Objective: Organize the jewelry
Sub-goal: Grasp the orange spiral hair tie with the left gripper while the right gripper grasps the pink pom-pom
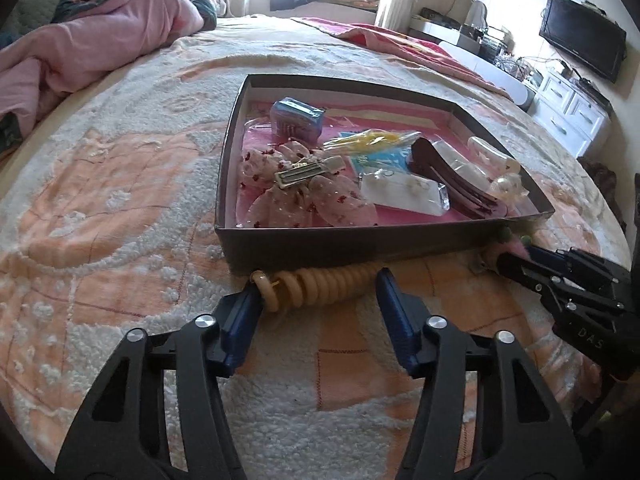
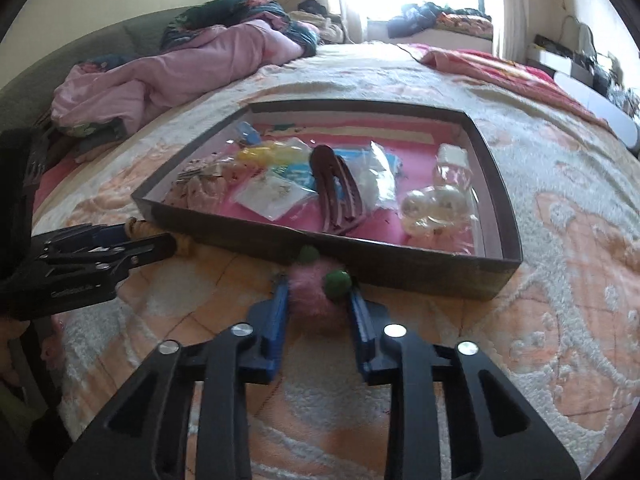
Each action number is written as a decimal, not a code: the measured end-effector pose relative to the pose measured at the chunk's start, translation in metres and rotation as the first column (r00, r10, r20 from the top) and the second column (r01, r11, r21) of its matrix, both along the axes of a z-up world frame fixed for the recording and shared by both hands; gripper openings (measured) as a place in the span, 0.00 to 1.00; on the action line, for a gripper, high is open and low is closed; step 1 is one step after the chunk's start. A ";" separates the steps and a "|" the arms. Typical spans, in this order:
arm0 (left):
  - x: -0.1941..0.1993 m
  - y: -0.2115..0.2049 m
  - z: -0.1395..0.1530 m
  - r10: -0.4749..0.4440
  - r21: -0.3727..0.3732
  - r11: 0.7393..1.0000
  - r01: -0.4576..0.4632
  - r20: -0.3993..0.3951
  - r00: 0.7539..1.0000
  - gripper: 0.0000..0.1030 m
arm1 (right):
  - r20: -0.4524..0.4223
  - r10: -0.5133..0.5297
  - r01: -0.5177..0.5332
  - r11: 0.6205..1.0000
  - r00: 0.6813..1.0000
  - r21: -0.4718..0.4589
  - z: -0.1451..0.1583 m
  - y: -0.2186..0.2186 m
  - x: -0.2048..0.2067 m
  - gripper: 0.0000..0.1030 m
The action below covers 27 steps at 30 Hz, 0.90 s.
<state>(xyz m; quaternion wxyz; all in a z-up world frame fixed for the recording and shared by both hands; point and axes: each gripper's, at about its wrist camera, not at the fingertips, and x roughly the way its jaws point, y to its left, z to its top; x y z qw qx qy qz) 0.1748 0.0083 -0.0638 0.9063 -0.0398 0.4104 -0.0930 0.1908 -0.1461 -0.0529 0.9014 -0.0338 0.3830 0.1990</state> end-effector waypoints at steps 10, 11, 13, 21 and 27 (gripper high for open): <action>-0.018 -0.011 0.019 -0.059 -0.022 0.998 0.060 0.041 0.997 0.23 | 0.055 0.032 -0.034 0.999 0.998 0.033 0.021 -0.007 -0.017 0.22; -0.019 -0.013 0.022 -0.063 -0.025 0.998 0.065 0.047 0.997 0.23 | 0.058 0.031 -0.034 0.999 0.998 0.039 0.023 -0.009 -0.018 0.22; -0.024 -0.015 0.029 -0.074 -0.041 0.996 0.077 0.066 0.995 0.23 | 0.070 0.021 -0.025 0.998 0.997 0.053 0.029 -0.015 -0.021 0.22; -0.021 -0.024 0.060 -0.089 -0.070 0.993 0.100 0.149 0.985 0.23 | 0.134 -0.053 0.039 0.994 0.990 0.103 0.056 -0.041 -0.020 0.22; 0.002 -0.030 0.067 -0.069 -0.051 0.996 0.079 0.173 0.982 0.23 | 0.152 -0.137 0.121 0.986 0.979 0.114 0.060 -0.063 -0.004 0.22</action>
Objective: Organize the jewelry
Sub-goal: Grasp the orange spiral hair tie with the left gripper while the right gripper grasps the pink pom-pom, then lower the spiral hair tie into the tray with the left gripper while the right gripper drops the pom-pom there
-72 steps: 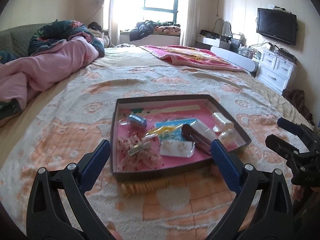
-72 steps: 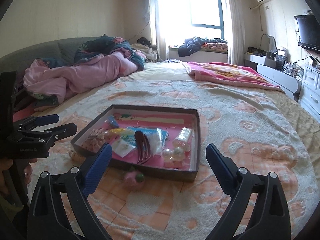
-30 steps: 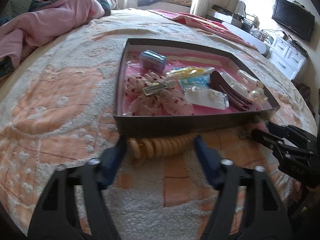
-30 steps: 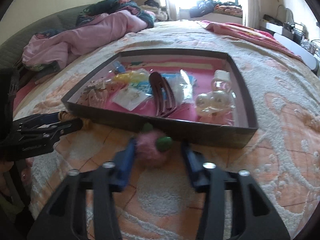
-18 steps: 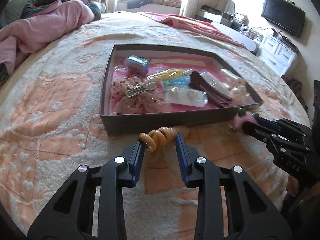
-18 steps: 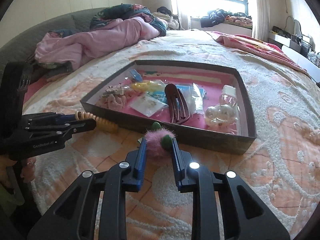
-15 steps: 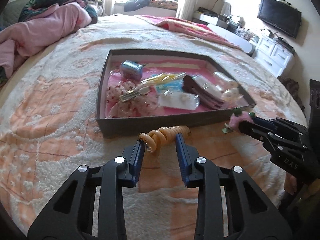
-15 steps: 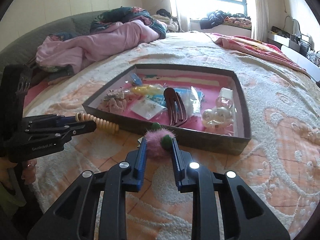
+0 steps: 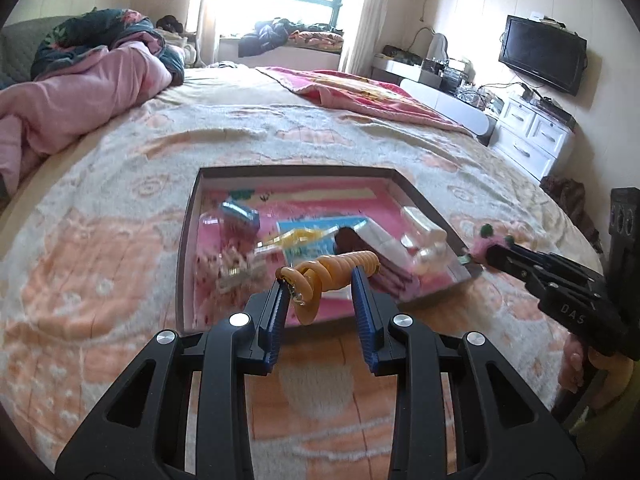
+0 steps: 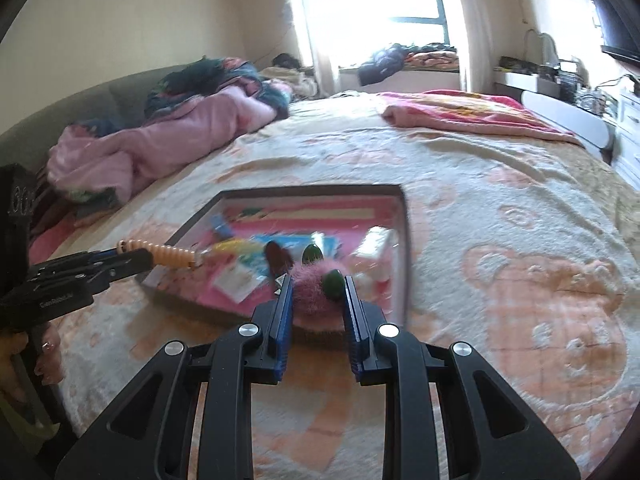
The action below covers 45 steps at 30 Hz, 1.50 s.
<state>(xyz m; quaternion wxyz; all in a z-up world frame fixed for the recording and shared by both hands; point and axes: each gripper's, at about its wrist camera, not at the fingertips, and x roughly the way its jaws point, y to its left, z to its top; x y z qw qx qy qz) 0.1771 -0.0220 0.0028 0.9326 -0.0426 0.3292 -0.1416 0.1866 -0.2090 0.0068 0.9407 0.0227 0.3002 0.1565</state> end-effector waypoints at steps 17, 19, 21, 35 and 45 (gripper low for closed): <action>0.045 -0.007 -0.026 0.011 0.036 0.999 -0.010 -0.033 0.999 0.23 | 0.023 0.031 -0.029 0.996 0.999 -0.081 -0.007 0.014 0.041 0.22; 0.046 -0.007 -0.030 0.012 0.040 0.999 -0.010 -0.039 0.999 0.23 | -0.001 0.048 -0.048 0.995 0.999 -0.087 -0.013 0.021 0.046 0.22; 0.048 -0.006 -0.033 0.013 0.041 0.999 -0.011 -0.049 0.999 0.23 | -0.022 0.062 -0.063 0.994 0.998 -0.087 -0.018 0.026 0.049 0.22; 0.050 -0.003 -0.043 0.019 0.047 0.999 -0.016 -0.074 0.997 0.24 | -0.100 0.103 -0.112 0.990 0.990 -0.087 -0.038 0.045 0.050 0.24; 0.049 -0.005 -0.044 0.005 0.047 0.999 -0.001 -0.078 0.997 0.25 | -0.107 0.127 -0.137 0.986 0.986 -0.093 -0.040 0.050 0.048 0.25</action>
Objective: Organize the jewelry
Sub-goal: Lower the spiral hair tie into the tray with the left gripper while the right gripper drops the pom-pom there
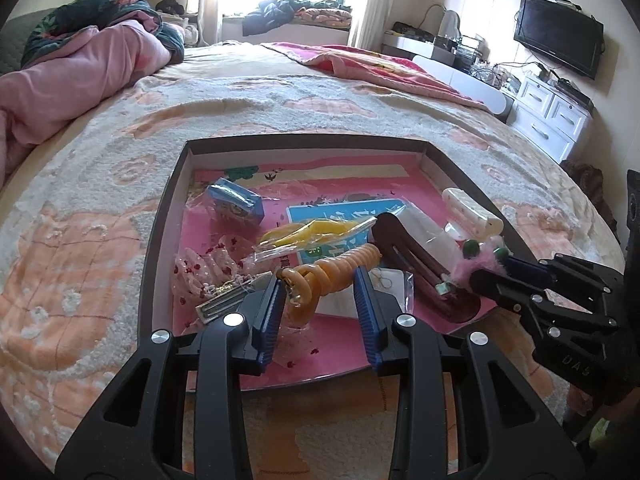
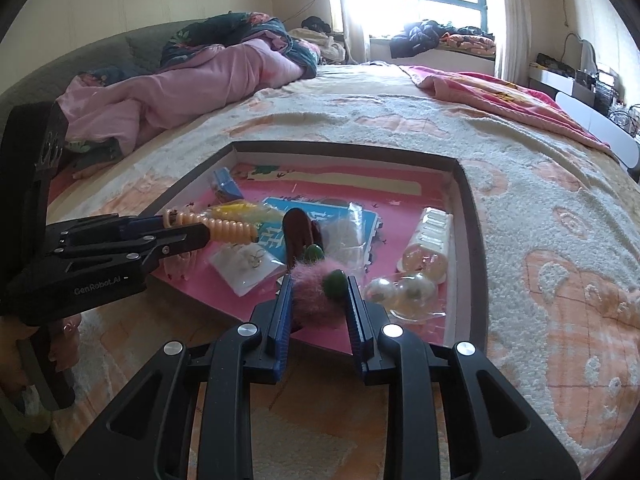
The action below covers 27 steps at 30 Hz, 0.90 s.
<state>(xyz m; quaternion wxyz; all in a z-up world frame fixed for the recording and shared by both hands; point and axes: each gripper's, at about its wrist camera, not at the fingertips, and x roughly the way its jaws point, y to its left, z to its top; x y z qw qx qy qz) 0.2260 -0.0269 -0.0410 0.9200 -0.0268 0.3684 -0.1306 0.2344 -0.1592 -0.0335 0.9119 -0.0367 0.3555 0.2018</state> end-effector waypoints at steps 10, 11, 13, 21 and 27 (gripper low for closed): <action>-0.004 0.004 0.008 0.017 -0.017 1.000 -0.017 0.013 1.000 0.45 | 0.020 -0.024 0.024 1.000 1.000 0.010 0.006 -0.005 -0.005 0.48; -0.005 0.005 0.010 0.023 -0.018 1.000 -0.023 0.017 1.000 0.47 | 0.024 -0.028 0.028 1.000 0.999 0.012 0.006 -0.006 -0.005 0.51; -0.006 0.007 0.013 0.030 -0.022 0.999 -0.030 0.022 0.999 0.51 | 0.036 -0.036 0.036 0.999 0.999 0.015 0.009 -0.008 -0.007 0.54; -0.017 0.015 0.023 0.068 -0.042 0.997 -0.067 0.025 0.997 0.70 | 0.069 -0.074 0.071 0.996 0.995 0.044 0.020 -0.020 -0.016 0.74; -0.033 0.021 0.035 0.086 -0.066 0.994 -0.083 0.048 0.995 0.85 | 0.091 -0.102 0.095 0.992 0.991 0.080 0.030 -0.029 -0.026 0.88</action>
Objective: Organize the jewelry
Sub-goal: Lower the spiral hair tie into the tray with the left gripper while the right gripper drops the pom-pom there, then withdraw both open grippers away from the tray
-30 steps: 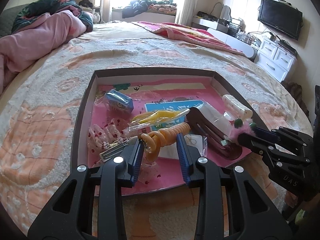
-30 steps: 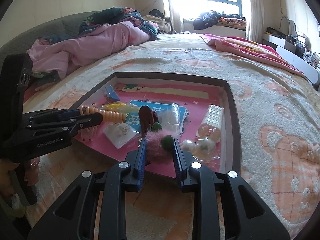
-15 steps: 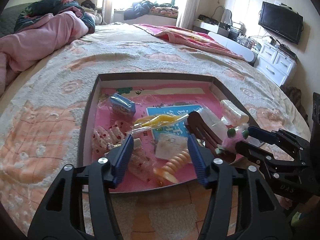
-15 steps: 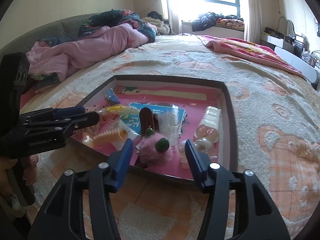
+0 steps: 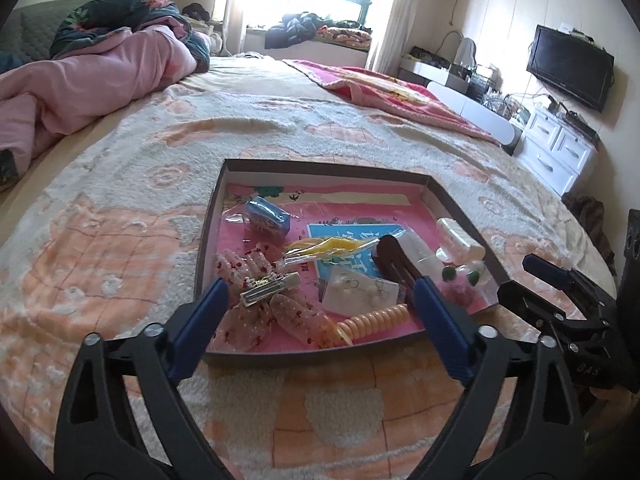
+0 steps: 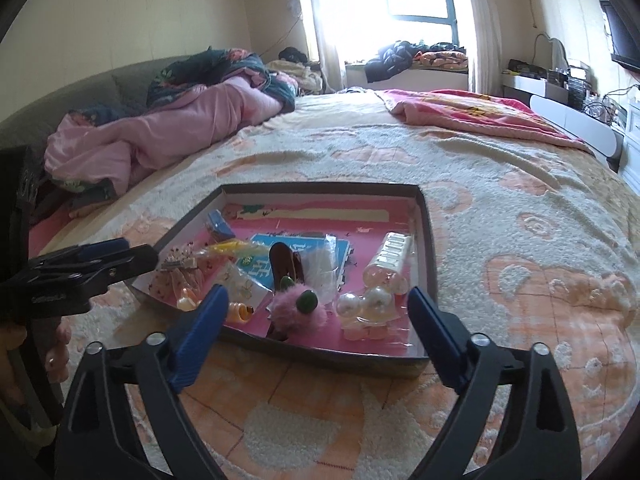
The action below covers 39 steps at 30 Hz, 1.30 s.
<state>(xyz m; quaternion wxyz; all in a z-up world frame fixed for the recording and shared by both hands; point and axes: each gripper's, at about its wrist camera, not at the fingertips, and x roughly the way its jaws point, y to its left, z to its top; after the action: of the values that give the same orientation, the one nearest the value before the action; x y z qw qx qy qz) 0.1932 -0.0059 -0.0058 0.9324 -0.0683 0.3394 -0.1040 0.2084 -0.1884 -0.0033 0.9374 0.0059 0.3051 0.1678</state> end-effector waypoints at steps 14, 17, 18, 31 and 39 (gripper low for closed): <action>-0.046 -0.004 0.027 0.008 0.018 1.000 -0.010 0.091 0.996 0.89 | 0.119 -0.033 0.033 0.999 0.992 0.002 0.027 -0.010 -0.046 0.94; -0.053 -0.004 0.029 0.010 0.026 1.000 -0.013 0.100 0.995 0.89 | 0.124 -0.030 0.030 1.000 0.992 0.003 0.028 -0.010 -0.056 0.94; -0.056 -0.004 0.029 0.011 0.027 1.000 -0.014 0.102 0.995 0.89 | 0.122 -0.031 0.031 1.000 0.992 0.007 0.028 -0.010 -0.059 0.94; -0.092 -0.002 0.012 0.042 0.021 0.999 -0.043 0.086 0.995 0.89 | 0.116 -0.061 0.066 0.997 0.991 -0.043 0.007 -0.013 -0.092 0.94; -0.110 -0.013 0.005 0.027 0.045 0.998 -0.033 0.119 0.993 0.89 | 0.123 -0.072 0.076 0.997 0.990 -0.029 0.003 -0.018 -0.112 0.94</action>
<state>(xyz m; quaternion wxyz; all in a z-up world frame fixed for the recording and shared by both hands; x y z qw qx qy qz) 0.0835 -0.0188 -0.0008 0.9537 -0.0454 0.2848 -0.0858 0.0964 -0.2063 -0.0007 0.9598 -0.0089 0.2498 0.1277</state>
